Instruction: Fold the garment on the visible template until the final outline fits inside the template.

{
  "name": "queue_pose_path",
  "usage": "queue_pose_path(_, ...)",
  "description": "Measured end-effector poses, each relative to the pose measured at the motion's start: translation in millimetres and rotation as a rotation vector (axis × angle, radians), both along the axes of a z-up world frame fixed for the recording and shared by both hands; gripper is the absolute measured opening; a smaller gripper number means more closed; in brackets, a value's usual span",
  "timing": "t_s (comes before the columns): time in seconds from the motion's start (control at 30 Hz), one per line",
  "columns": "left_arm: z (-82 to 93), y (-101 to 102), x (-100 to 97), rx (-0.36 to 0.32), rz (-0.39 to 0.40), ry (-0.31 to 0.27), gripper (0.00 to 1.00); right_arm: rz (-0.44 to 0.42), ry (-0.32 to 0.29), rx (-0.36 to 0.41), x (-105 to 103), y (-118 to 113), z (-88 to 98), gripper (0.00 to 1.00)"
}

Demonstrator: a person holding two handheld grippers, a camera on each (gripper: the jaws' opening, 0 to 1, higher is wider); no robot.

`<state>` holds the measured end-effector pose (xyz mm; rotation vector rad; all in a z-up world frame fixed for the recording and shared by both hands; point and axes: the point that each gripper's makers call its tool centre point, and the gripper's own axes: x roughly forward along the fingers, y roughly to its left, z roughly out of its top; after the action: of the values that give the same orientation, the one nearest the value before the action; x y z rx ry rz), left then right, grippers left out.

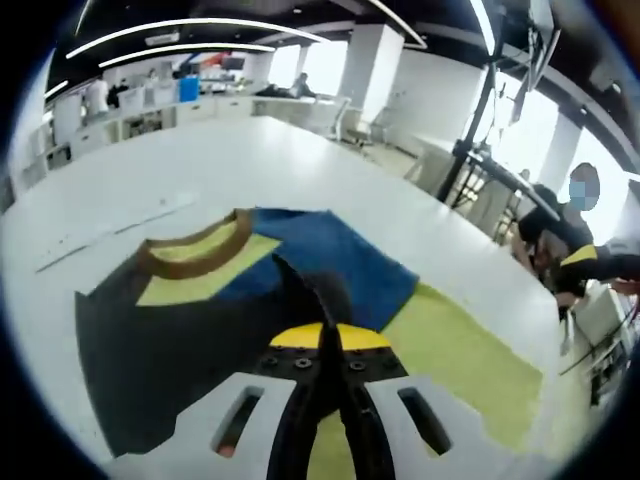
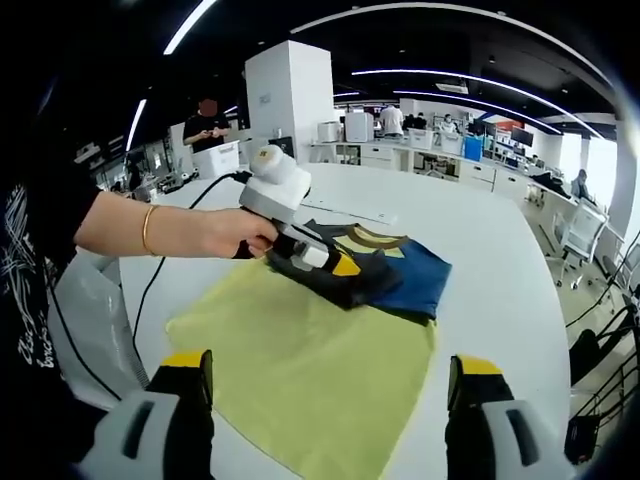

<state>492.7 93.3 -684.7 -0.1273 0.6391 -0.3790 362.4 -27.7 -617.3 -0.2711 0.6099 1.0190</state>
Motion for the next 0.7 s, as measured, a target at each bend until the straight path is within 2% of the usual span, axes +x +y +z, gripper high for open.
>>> queue_pose_path(0.27,17.0,-43.4,3.0,-0.056,-0.099,-0.046,0.0,-0.023,0.007,-0.007,0.6,-9.5,-2.9,0.98)
queue_pose_path(0.47,12.7,-63.5,2.0,-0.076,-0.13,-0.033,0.0,-0.034,0.009,-0.012,0.1,-14.2,-4.2,0.98)
queue_pose_path(0.7,2.6,-77.5,1.5,-0.086,-0.153,-0.009,0.0,-0.047,0.012,-0.018,0.6,-20.9,-6.4,0.98)
